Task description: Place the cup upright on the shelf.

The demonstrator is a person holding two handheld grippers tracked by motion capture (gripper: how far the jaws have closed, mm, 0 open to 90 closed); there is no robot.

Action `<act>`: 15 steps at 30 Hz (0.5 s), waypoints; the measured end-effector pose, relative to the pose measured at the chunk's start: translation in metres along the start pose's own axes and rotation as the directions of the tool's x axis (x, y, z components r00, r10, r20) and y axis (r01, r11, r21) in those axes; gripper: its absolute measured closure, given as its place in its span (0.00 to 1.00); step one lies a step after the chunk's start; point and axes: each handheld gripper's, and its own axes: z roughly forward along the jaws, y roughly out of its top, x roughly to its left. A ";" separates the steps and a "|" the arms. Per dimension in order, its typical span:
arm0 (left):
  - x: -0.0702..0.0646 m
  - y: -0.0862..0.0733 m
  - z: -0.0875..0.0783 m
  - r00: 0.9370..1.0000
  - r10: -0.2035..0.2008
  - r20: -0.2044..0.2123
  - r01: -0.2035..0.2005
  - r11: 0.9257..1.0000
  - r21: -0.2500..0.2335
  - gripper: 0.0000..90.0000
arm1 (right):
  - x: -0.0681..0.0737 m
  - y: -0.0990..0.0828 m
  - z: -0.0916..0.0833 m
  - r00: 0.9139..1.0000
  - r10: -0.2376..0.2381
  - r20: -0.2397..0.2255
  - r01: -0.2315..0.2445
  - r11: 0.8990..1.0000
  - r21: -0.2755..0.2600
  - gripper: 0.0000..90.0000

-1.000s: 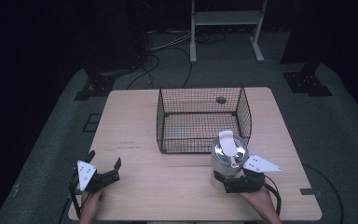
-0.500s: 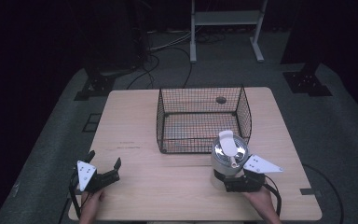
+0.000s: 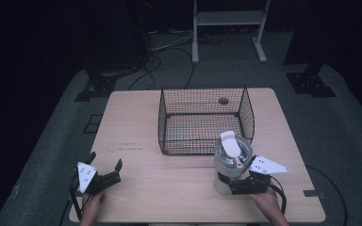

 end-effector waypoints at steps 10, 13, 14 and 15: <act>0.000 0.000 0.000 1.000 0.002 0.000 -0.002 1.000 0.000 0.00 | 0.001 0.029 -0.008 0.998 -0.023 -0.060 0.021 0.999 -0.025 0.09; 0.000 0.000 0.000 1.000 -0.001 -0.001 0.001 1.000 -0.002 0.00 | 0.000 0.041 -0.008 0.997 -0.024 -0.069 0.021 0.999 -0.043 0.09; 0.000 0.000 0.000 1.000 -0.002 -0.001 0.002 1.000 -0.002 0.00 | 0.000 0.045 -0.008 0.997 -0.022 -0.072 0.018 0.998 -0.052 0.09; 0.000 0.000 0.000 1.000 -0.002 -0.001 0.002 1.000 -0.002 0.00 | 0.000 0.045 -0.008 0.997 -0.022 -0.072 0.018 0.998 -0.052 0.09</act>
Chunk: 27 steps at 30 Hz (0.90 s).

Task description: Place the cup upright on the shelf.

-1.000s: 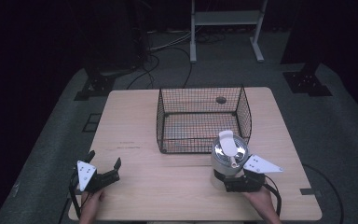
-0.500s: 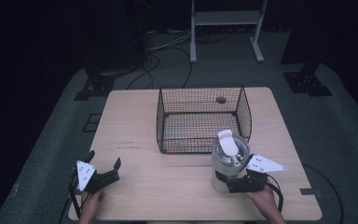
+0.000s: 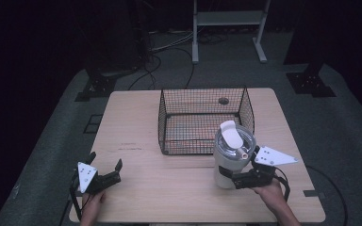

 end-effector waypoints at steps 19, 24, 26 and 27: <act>0.001 0.000 0.000 1.000 -0.008 0.001 0.008 1.000 -0.002 0.00 | -0.026 0.069 0.036 0.999 -0.037 -0.037 0.035 0.998 -0.053 0.09; 0.002 0.000 0.000 1.000 -0.011 0.001 0.011 1.000 -0.003 0.00 | -0.036 0.081 0.051 0.999 -0.031 -0.044 0.029 0.998 -0.061 0.09; 0.002 0.000 0.000 1.000 -0.012 0.000 0.012 1.000 -0.004 0.00 | -0.041 0.085 0.058 0.999 -0.033 -0.041 0.030 0.998 -0.064 0.09; 0.002 0.000 0.000 1.000 -0.012 -0.001 0.012 1.000 -0.004 0.00 | -0.043 0.088 0.062 0.999 -0.034 -0.040 0.031 0.998 -0.063 0.09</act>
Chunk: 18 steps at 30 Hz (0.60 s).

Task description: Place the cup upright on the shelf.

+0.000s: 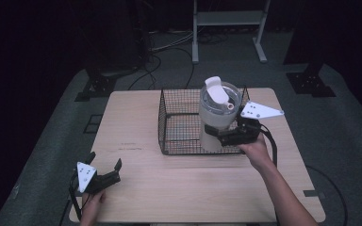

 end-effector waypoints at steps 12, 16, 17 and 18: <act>0.000 0.000 -0.001 1.000 0.000 0.003 0.000 1.000 -0.001 0.00 | -0.034 0.013 0.045 0.999 -0.017 0.033 0.016 1.000 0.017 0.09; 0.000 0.000 -0.001 1.000 -0.001 0.002 0.001 1.000 0.000 0.00 | -0.042 0.014 0.058 1.000 -0.007 0.030 0.005 0.999 0.040 0.09; 0.001 0.000 -0.001 1.000 -0.001 0.001 0.001 1.000 0.001 0.00 | -0.044 0.013 0.061 0.999 -0.009 0.031 0.008 0.999 0.043 0.09; 0.001 0.000 -0.001 1.000 -0.002 0.001 0.002 1.000 0.000 0.00 | -0.045 0.013 0.065 0.999 -0.001 0.034 0.000 0.999 0.046 0.09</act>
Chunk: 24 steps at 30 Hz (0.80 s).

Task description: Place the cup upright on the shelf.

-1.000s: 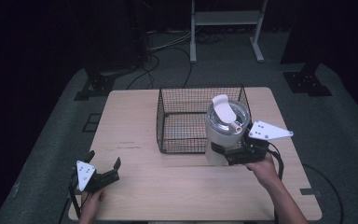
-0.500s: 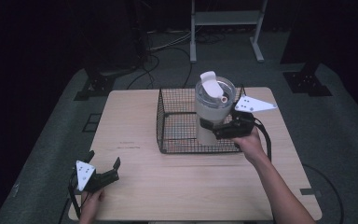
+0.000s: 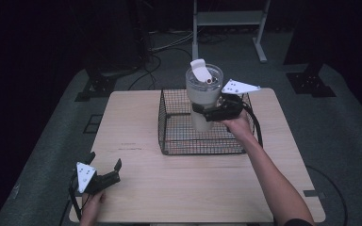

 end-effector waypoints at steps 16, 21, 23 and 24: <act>0.001 0.000 0.000 1.000 -0.007 0.007 0.007 1.000 -0.005 0.00 | -0.019 0.001 0.050 1.000 -0.016 -0.013 0.017 0.998 0.056 0.09; 0.002 0.000 -0.001 1.000 -0.015 0.009 0.015 1.000 -0.006 0.00 | -0.024 -0.002 0.060 1.000 -0.007 -0.022 0.009 0.997 0.071 0.09; 0.002 0.000 -0.001 1.000 -0.015 0.009 0.015 1.000 -0.009 0.00 | -0.026 -0.003 0.064 1.000 -0.014 -0.021 0.015 0.997 0.070 0.09; 0.002 0.000 -0.001 1.000 -0.016 0.010 0.016 1.000 -0.010 0.00 | -0.027 -0.004 0.066 1.000 -0.013 -0.022 0.015 0.997 0.079 0.09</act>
